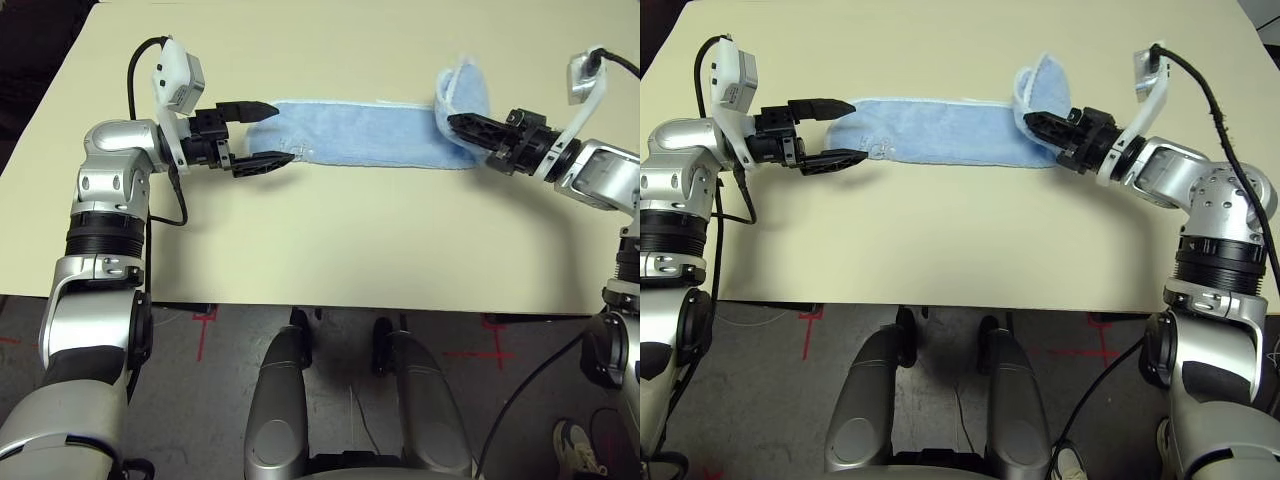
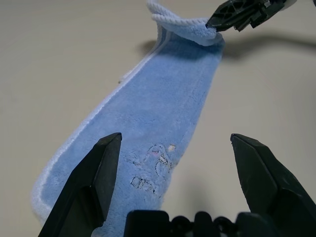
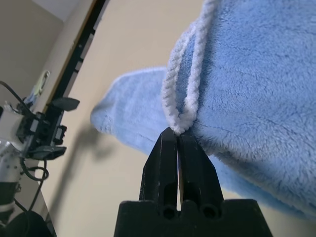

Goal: Fold the towel and set it aside.

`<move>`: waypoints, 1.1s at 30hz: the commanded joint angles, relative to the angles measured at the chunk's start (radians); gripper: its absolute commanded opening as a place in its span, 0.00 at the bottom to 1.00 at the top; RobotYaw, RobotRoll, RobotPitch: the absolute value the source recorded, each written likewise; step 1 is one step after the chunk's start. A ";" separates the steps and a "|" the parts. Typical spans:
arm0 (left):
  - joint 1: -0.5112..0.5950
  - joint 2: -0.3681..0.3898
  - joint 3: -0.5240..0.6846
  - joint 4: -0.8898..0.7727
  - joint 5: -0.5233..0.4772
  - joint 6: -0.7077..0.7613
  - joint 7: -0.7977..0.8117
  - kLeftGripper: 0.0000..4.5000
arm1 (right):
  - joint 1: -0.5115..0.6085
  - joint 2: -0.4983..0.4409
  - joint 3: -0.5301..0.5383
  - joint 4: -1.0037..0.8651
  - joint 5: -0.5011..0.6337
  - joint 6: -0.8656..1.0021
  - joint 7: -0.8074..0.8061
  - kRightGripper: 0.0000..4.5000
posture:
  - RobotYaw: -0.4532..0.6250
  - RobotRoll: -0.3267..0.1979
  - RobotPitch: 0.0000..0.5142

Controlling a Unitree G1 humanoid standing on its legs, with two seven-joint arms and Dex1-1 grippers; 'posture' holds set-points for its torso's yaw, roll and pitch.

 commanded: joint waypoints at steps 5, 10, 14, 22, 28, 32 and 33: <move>0.021 0.007 -0.008 -0.030 -0.002 0.010 -0.003 1.00 | -0.022 0.055 0.040 -0.033 -0.043 0.008 -0.004 0.01 | 0.48 0.62 0.64; 0.025 0.010 -0.009 -0.040 -0.002 0.023 -0.002 1.00 | -0.039 0.097 0.096 -0.025 -0.098 -0.010 0.013 0.01 | 0.49 0.62 0.64; 0.027 0.014 -0.009 -0.047 -0.001 0.029 -0.002 1.00 | -0.039 0.109 0.135 -0.028 -0.133 -0.009 0.030 0.01 | 0.49 0.62 0.64; 0.028 0.017 -0.010 -0.054 0.002 0.038 -0.001 1.00 | -0.022 0.104 0.145 -0.057 -0.184 -0.037 0.076 0.25 | 0.49 0.62 0.64; 0.035 0.016 -0.014 -0.049 0.006 0.031 0.000 1.00 | 0.119 -0.109 0.208 -0.176 -0.201 -0.150 0.450 0.73 | 0.47 0.62 0.64; 0.038 0.002 -0.020 -0.053 0.002 0.032 0.006 1.00 | 0.152 -0.228 0.172 -0.152 -0.180 -0.161 0.605 0.99 | 0.46 0.62 0.64; 0.038 0.000 -0.021 -0.053 0.002 0.032 0.006 1.00 | 0.150 -0.245 0.168 -0.139 -0.184 -0.167 0.629 0.99 | 0.46 0.62 0.64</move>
